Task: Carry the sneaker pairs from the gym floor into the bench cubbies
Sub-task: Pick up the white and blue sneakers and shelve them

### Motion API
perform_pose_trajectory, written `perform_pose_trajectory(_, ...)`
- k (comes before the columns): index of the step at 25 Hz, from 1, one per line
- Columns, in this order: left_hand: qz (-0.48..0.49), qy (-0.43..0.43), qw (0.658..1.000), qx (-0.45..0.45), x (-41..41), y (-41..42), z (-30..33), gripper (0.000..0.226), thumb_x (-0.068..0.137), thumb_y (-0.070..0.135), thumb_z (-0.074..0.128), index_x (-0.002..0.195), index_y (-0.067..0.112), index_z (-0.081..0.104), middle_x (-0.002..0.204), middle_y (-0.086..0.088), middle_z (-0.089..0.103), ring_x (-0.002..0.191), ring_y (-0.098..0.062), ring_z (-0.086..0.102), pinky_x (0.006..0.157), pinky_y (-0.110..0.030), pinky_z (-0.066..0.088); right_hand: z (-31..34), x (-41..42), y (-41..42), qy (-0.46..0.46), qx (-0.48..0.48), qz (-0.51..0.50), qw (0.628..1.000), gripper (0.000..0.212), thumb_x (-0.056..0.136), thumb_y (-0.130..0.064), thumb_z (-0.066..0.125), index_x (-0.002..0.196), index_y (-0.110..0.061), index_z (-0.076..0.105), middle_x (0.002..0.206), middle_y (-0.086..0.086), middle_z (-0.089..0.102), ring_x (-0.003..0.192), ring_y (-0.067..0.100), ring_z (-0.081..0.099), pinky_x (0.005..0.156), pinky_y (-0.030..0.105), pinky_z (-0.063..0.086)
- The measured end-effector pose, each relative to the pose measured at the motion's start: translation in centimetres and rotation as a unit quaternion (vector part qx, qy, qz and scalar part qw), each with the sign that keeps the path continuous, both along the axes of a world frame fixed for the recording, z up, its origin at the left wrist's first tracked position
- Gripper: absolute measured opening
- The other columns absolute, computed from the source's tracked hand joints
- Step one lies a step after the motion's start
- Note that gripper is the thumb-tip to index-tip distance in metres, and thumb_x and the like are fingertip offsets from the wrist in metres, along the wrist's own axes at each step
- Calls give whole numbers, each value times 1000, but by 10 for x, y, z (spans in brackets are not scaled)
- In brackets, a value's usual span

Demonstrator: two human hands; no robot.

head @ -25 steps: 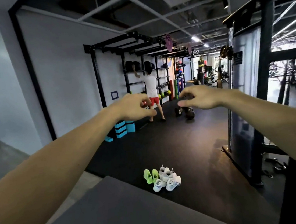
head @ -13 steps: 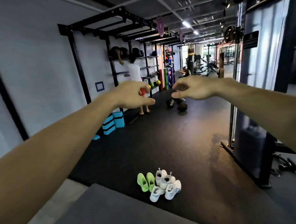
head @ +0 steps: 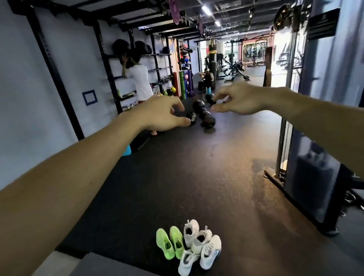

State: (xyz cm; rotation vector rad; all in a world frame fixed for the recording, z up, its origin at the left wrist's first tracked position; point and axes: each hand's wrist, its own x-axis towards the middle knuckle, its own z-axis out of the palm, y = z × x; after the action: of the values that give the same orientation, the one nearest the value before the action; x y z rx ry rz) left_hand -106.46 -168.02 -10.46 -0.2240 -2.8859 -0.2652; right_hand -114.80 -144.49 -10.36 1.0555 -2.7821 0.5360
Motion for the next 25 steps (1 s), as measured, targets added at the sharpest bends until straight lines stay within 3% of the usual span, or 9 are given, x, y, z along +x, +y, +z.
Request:
perform_pose_trajectory(10,1,-39,999,-11,-222,-114,-18,56,76,67,58,121,34,53,117,5,59,99,-12,54,76,-30,45,-21,-211,-113,-14,4,-14,1000,51,90,-50,52,128,-16,50,127,7,55,109,22,52,86,31,40)
perform_pose_trajectory(16,-42,-62,997,28,-368,-189,-68,56,71,71,59,117,40,53,121,4,59,106,-16,55,91,-40,48,-65,-334,-166,-47,17,-70,996,50,91,-48,52,122,-9,54,128,12,53,111,28,51,93,39,41)
perform_pose_trajectory(20,-56,-108,990,65,-452,-215,-133,58,64,76,58,113,46,52,123,5,58,100,-12,55,82,-35,47,-132,-401,-184,-104,6,-120,987,51,89,-51,52,129,-19,50,139,4,47,121,23,47,92,29,34)
perform_pose_trajectory(25,-85,-201,973,70,-535,-213,-272,49,67,74,58,109,50,48,120,9,56,91,-6,48,71,-31,42,-273,-473,-189,-154,35,-174,972,52,89,-51,53,132,-21,48,137,5,48,120,23,47,84,26,32)
